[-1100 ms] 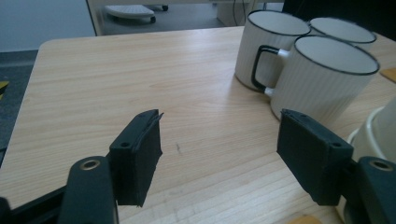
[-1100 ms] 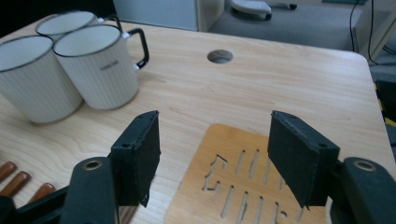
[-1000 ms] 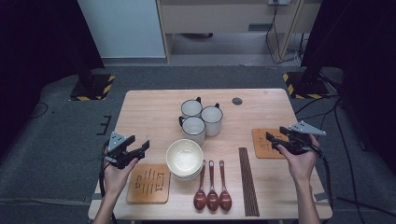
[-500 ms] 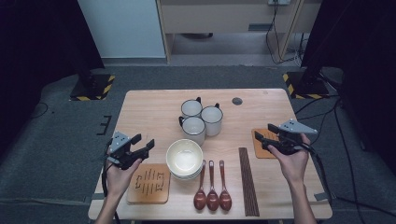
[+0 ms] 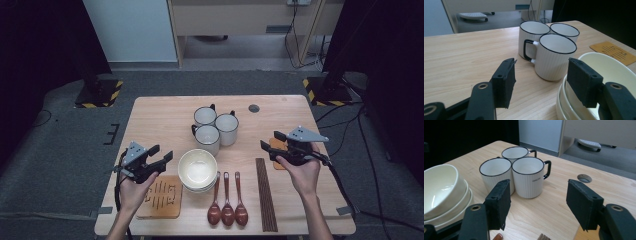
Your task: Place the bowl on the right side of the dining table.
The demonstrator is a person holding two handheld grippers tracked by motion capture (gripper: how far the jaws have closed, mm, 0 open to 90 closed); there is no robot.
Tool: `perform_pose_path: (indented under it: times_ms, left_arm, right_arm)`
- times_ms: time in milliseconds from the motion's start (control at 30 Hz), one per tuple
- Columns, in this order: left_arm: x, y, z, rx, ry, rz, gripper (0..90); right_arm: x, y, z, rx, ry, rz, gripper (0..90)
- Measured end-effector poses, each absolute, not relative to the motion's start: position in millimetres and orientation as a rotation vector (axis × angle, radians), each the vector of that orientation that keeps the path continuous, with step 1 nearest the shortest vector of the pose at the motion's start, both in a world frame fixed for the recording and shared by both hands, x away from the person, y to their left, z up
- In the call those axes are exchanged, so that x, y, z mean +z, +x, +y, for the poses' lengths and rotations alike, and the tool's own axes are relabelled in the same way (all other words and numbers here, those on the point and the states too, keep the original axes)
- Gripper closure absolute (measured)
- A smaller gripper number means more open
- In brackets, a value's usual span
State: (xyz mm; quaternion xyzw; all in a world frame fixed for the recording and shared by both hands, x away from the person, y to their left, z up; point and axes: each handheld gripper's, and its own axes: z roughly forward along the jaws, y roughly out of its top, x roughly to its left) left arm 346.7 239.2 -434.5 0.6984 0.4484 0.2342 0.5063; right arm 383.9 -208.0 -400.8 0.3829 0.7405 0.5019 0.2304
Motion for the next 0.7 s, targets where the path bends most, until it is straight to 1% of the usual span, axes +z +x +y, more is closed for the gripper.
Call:
perform_pose_path:
  times_ms: [700]
  left_arm:
    - [-433,344,223,0.526,1.688,1.043,38.5]
  right_arm:
    - [-391,385,-158,1.462,0.978,2.128,38.0]
